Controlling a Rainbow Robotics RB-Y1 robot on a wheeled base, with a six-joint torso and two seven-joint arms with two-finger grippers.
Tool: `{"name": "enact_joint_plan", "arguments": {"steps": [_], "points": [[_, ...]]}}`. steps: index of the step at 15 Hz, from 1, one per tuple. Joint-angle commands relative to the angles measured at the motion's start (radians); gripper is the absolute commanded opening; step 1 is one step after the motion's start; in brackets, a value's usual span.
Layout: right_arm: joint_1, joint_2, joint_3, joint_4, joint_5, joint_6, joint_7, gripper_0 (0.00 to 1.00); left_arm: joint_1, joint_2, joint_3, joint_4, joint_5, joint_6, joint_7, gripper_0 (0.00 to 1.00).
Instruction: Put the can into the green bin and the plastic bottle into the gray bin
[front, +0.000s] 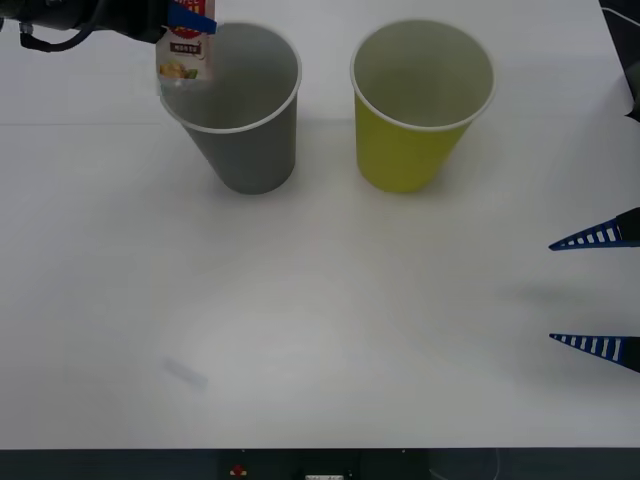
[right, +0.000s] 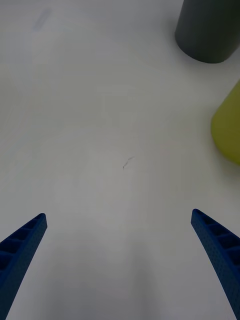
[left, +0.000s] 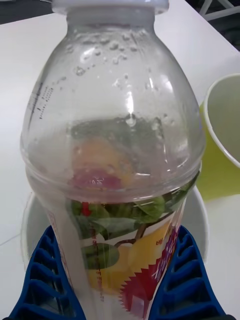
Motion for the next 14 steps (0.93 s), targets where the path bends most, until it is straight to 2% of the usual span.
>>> {"name": "enact_joint_plan", "arguments": {"steps": [1, 3, 4, 5, 6, 11, 12, 14], "points": [[0.000, 0.000, 0.000, 0.000, 0.000, 0.000, 0.000, 1.00, -0.011, -0.018, -0.022, 0.017, -0.017, 0.013, -0.007, 0.00], [0.000, 0.000, 0.000, 0.000, 0.000, 0.000, 0.000, 1.00, -0.011, -0.029, -0.023, 0.017, -0.022, 0.013, -0.015, 0.00], [0.000, 0.000, 0.000, 0.000, 0.000, 0.000, 0.000, 1.00, -0.009, -0.037, -0.025, 0.017, -0.028, 0.013, -0.016, 0.26], [0.000, 0.000, 0.000, 0.000, 0.000, 0.000, 0.000, 1.00, -0.011, -0.041, -0.023, 0.017, -0.032, 0.013, -0.018, 0.80], [0.000, 0.000, 0.000, 0.000, 0.000, 0.000, 0.000, 1.00, -0.009, -0.046, -0.023, 0.018, -0.034, 0.013, -0.021, 1.00], [0.000, 0.000, 0.000, 0.000, 0.000, 0.000, 0.000, 1.00, -0.009, -0.052, -0.023, 0.009, -0.037, 0.013, -0.053, 1.00], [0.000, 0.000, 0.000, 0.000, 0.000, 0.000, 0.000, 1.00, -0.009, -0.051, -0.022, 0.001, -0.040, 0.004, -0.093, 1.00], [0.000, 0.000, 0.000, 0.000, 0.000, 0.000, 0.000, 1.00, -0.008, -0.052, 0.027, -0.012, -0.046, -0.071, -0.153, 1.00]]}}
